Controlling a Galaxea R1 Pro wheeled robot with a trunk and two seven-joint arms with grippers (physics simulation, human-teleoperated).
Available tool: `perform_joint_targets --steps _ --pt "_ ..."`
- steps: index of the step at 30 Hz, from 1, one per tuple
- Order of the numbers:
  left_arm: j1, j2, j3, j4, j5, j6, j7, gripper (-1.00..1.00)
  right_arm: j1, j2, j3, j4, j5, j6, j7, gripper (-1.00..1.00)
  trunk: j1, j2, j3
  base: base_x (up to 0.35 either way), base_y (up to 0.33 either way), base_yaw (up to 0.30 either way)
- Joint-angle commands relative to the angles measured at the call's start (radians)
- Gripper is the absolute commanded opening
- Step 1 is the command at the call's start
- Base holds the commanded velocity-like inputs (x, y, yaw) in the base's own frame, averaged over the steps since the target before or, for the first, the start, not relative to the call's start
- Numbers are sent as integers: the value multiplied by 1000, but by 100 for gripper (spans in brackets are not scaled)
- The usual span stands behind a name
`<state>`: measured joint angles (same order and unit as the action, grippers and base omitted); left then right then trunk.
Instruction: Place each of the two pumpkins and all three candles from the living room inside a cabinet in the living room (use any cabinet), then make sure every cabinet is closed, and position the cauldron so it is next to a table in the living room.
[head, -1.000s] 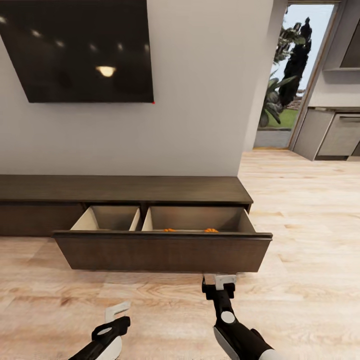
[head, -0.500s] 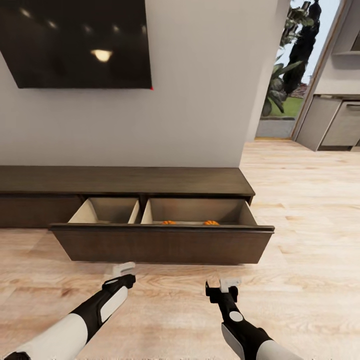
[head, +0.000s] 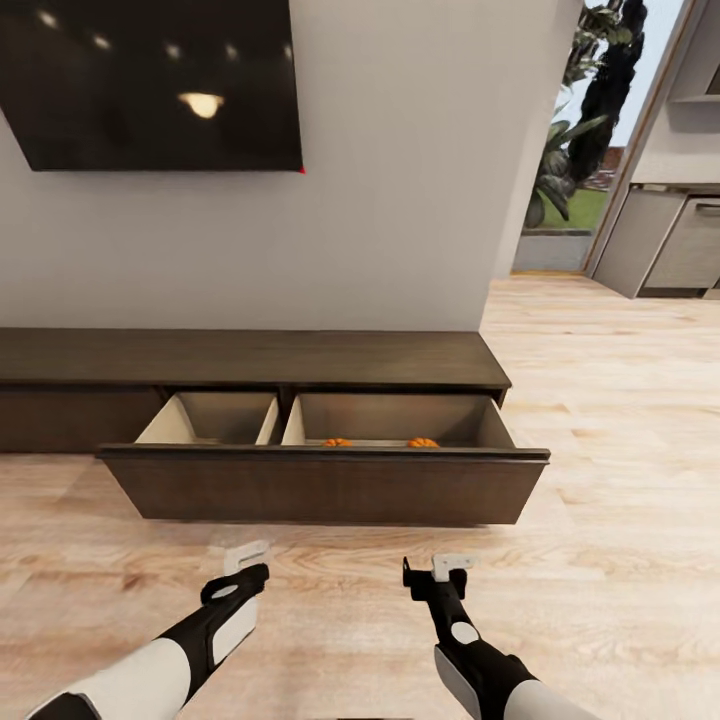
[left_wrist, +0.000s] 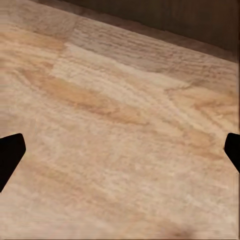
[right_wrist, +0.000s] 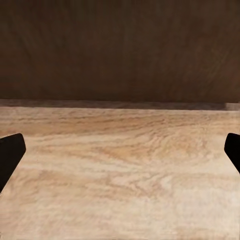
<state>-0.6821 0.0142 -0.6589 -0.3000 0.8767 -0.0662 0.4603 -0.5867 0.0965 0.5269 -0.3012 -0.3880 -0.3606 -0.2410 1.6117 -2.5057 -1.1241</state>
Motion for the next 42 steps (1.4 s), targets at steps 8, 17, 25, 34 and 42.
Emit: perform_joint_targets --steps 8,17,25,34,42 --pt "-1 -6 -8 40 12 -13 -142 100 -1 0 9 1 -3 -5 -7 100 0 0 -1 278 0 0" --pt "-1 -7 -7 50 12 -17 -150 100 -1 0 9 1 -3 -5 -6 100 0 0 -1 313 0 0" --pt "-1 -7 -8 50 10 -19 -150 100 -1 0 9 1 -3 -4 -6 100 0 0 -1 230 0 0" --pt "-1 -7 -8 50 9 -20 -150 100 -2 0 10 1 -3 -3 -6 100 0 0 -1 324 0 0" --pt "-1 -7 -8 50 9 -20 -150 100 -2 0 9 1 -3 -3 -6 100 0 0 -1 329 0 0"
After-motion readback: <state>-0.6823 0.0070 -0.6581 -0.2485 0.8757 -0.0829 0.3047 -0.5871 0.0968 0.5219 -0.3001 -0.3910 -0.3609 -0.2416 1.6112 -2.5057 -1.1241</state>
